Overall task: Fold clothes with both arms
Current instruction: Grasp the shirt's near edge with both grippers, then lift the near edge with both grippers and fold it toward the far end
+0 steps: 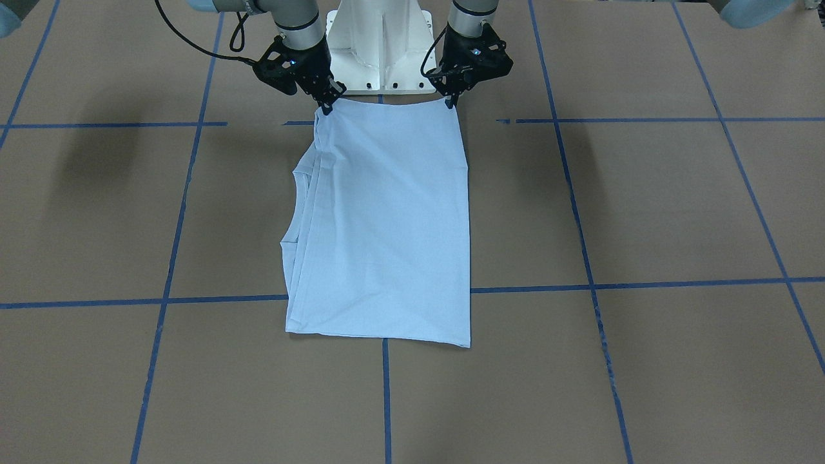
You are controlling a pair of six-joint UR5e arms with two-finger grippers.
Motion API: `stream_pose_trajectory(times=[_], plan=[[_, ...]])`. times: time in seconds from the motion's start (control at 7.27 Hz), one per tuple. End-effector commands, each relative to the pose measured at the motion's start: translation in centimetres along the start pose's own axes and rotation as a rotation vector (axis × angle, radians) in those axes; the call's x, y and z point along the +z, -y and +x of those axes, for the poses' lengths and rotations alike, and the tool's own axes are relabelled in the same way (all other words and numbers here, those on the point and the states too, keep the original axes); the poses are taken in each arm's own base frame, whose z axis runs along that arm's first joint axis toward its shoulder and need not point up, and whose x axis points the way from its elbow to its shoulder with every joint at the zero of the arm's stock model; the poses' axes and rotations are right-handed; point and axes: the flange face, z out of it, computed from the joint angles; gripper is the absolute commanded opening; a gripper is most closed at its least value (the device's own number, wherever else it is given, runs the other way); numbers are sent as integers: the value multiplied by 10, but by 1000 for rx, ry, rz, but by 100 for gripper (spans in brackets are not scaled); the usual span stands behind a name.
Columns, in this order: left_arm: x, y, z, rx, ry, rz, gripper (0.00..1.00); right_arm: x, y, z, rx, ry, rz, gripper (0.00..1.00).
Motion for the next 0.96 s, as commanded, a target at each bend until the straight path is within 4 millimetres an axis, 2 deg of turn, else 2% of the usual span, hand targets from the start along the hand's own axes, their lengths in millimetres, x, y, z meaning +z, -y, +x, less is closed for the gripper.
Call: stream_pose_trajectory(times=[0.0,0.14,0.28,0.41,0.55,0.69,0.83], plan=[[2,2,0,1,4,4,0,1,24,-8,27,0,25,0],[0,2,3,2,-4,3,0,-3,33,-14,30,13,33,0],[-9,14,14,35,-30,21,0,-7,46,-19,14,27,50,0],[-30,61,30,91,-67,87,0,-14,63,-27,25,45,68,0],[-27,101,45,102,-60,144,0,-27,79,-45,46,78,88,0],[-24,133,65,103,-57,187,0,-34,96,-69,73,102,104,0],[-18,163,85,85,-83,223,0,-35,127,-96,106,97,114,0]])
